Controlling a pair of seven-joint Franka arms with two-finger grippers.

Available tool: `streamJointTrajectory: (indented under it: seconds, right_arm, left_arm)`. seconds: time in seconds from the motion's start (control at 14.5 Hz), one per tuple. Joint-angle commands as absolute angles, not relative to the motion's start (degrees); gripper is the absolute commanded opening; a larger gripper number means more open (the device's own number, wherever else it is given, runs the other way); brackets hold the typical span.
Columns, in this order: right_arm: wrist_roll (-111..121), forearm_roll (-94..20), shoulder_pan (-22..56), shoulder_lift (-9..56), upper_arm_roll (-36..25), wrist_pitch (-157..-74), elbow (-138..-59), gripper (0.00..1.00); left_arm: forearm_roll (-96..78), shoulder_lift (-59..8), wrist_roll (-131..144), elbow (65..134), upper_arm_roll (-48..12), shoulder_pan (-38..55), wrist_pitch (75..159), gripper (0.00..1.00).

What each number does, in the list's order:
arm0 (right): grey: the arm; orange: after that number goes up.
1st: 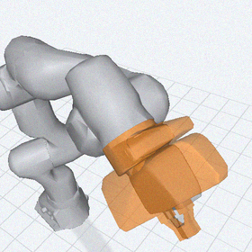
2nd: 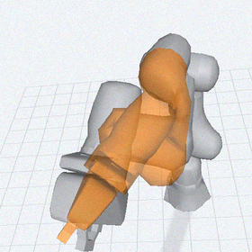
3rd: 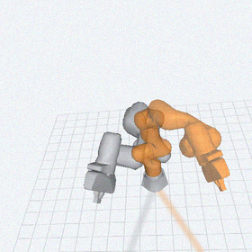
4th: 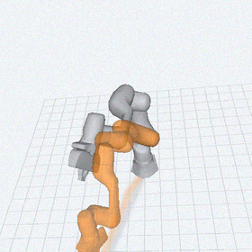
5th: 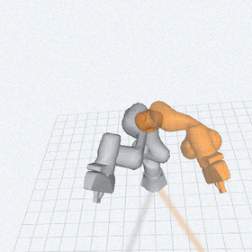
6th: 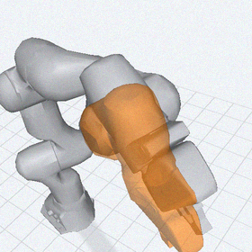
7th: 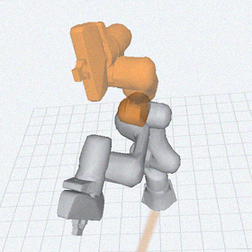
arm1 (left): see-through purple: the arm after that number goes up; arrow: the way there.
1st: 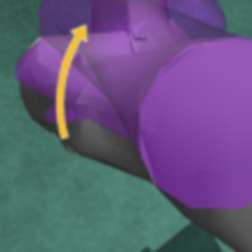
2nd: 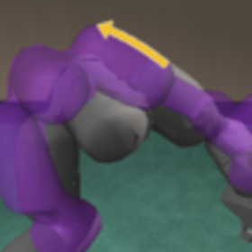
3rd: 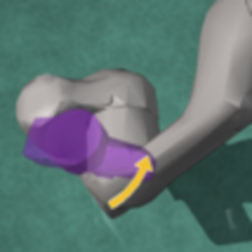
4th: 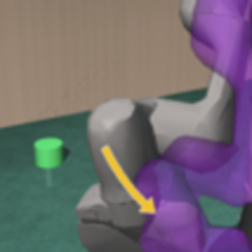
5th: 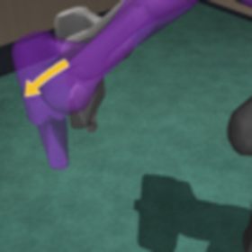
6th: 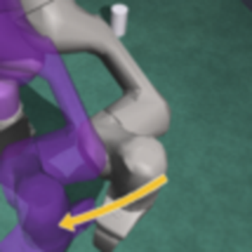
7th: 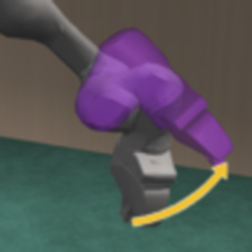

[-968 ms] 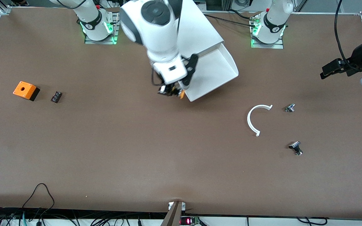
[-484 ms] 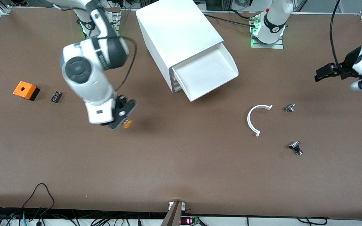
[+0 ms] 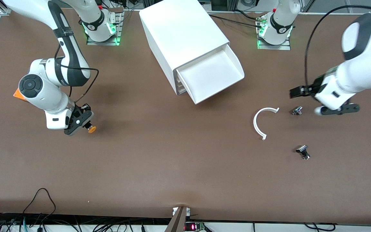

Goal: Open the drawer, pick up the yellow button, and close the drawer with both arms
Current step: 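Set the button beside the orange box while the left gripper reaches the drawer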

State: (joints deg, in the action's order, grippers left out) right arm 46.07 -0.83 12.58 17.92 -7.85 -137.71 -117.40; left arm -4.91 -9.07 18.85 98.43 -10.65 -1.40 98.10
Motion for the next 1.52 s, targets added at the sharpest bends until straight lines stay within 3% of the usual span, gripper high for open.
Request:
streamJointTrajectory:
  seconds: [0.0, 0.28, 0.48, 1.04, 1.11, 1.18, 1.24, 1.31, 1.45]
  right_arm:
    - [53.9, -0.4, 5.2, 13.9, -4.7, -144.2, -126.2, 0.25]
    - [61.4, -0.4, -4.4, 14.8, -1.0, -147.7, -129.6, 0.25]
    - [70.9, -0.4, -7.2, 17.0, 0.4, -149.2, -129.6, 0.25]
    - [77.8, -0.5, -8.3, 23.0, 0.5, -156.9, -129.5, 0.27]
    - [77.7, -0.6, -8.3, 22.9, 0.6, -156.7, -129.2, 0.35]
    - [77.3, -0.9, -8.3, 22.7, 0.7, -156.5, -128.8, 0.57]
    - [77.2, -1.3, -8.3, 22.2, 1.0, -156.0, -127.8, 0.91]
    - [77.1, -1.4, -8.3, 21.6, 1.9, -153.9, -126.0, 1.0]
    - [76.9, -3.7, -8.2, 21.3, 3.6, -145.4, -120.1, 1.0]
  left_arm:
    - [-5.8, -9.0, 31.7, 105.5, -16.3, -1.0, 108.4, 1.0]
    - [-5.8, -9.9, 47.1, 113.9, -23.1, -0.1, 125.0, 1.0]
    - [-5.8, -10.8, 56.5, 117.4, -25.4, 3.1, 130.5, 1.0]
    - [-10.3, -8.5, 65.1, 122.3, -40.3, 2.9, 128.0, 1.0]
    - [-13.0, -8.4, 65.2, 123.0, -42.0, 2.9, 128.0, 1.0]
    - [-15.1, -8.4, 65.3, 123.2, -43.1, 2.8, 127.8, 1.0]
    - [-16.3, -8.3, 65.3, 123.7, -44.0, 2.8, 127.7, 1.0]
    - [-17.4, -8.3, 65.2, 124.0, -45.3, 2.8, 127.7, 1.0]
    - [-17.6, -8.3, 64.4, 124.2, -45.5, 2.5, 127.7, 1.0]
